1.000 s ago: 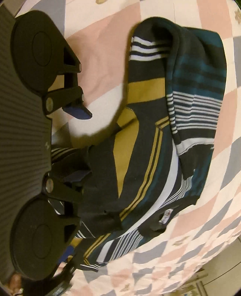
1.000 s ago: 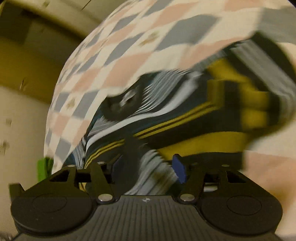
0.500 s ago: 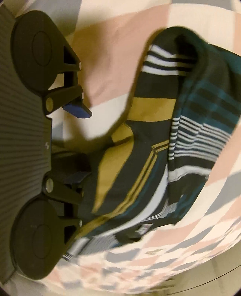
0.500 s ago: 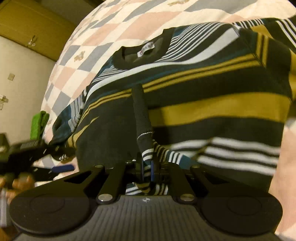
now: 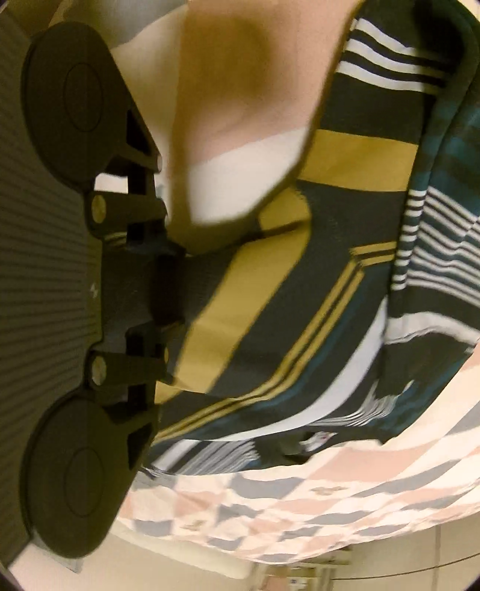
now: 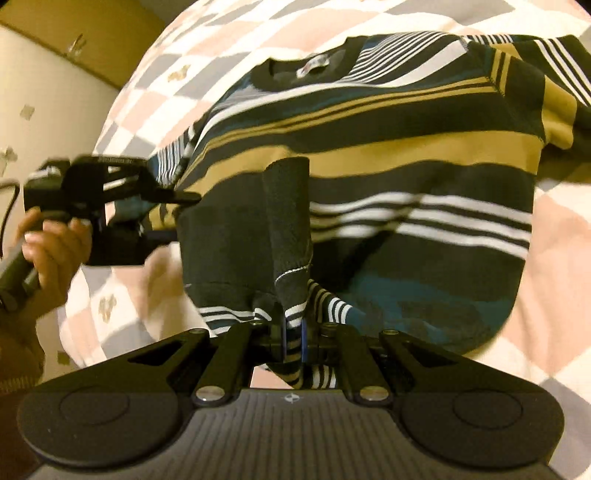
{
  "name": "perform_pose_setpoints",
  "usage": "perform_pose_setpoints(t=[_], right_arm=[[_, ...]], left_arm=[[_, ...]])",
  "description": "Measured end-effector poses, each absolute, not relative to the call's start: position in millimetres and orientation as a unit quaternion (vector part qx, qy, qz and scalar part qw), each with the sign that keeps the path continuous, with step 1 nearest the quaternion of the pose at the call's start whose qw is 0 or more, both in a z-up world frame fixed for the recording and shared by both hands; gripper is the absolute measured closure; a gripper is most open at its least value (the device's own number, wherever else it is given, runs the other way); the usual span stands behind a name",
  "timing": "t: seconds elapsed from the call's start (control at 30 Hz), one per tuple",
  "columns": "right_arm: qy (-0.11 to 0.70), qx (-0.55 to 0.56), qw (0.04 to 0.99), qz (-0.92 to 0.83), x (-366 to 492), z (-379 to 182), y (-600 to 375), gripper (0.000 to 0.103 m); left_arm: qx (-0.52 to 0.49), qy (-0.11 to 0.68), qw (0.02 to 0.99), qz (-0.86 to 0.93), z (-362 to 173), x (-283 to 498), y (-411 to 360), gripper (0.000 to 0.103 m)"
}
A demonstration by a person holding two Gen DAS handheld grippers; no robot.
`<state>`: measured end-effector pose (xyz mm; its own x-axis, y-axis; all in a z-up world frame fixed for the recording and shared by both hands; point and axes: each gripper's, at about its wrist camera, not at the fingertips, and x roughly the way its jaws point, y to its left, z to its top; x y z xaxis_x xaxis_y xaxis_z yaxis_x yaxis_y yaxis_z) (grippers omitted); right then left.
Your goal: Fold clothes
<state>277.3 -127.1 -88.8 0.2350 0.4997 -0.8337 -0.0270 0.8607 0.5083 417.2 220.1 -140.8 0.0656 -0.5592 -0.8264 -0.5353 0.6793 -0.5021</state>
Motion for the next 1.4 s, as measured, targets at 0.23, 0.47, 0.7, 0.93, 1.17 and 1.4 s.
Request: perform_pose_setpoints(t=[0.23,0.47,0.7,0.93,1.17,1.4], right_arm=[[0.569,0.176,0.788,0.156,305.6,-84.9,-114.4,0.042],[0.561,0.15,0.79,0.196,321.0,-82.0,-86.6,0.094],[0.53,0.184,0.796,0.225,279.2,-49.5,-123.9,0.095],[0.459,0.181,0.805,0.329,222.9,17.7,-152.4,0.095],[0.483,0.105,0.789,0.364,166.4,19.6,-173.1,0.102],[0.559,0.061,0.775,0.289,159.5,-20.9,-168.7,0.076]], left_arm=[[-0.371,0.698,0.612,-0.028,-148.1,414.9,217.0,0.082],[-0.381,0.673,0.633,-0.012,-142.7,412.9,224.3,0.088],[-0.341,0.632,0.696,-0.022,-93.0,349.7,207.4,0.101],[-0.314,0.565,0.762,-0.042,-3.4,263.7,203.6,0.103],[-0.329,0.593,0.735,0.019,-7.0,192.1,202.4,0.096],[-0.353,0.587,0.727,0.052,-26.5,207.8,209.0,0.063]])
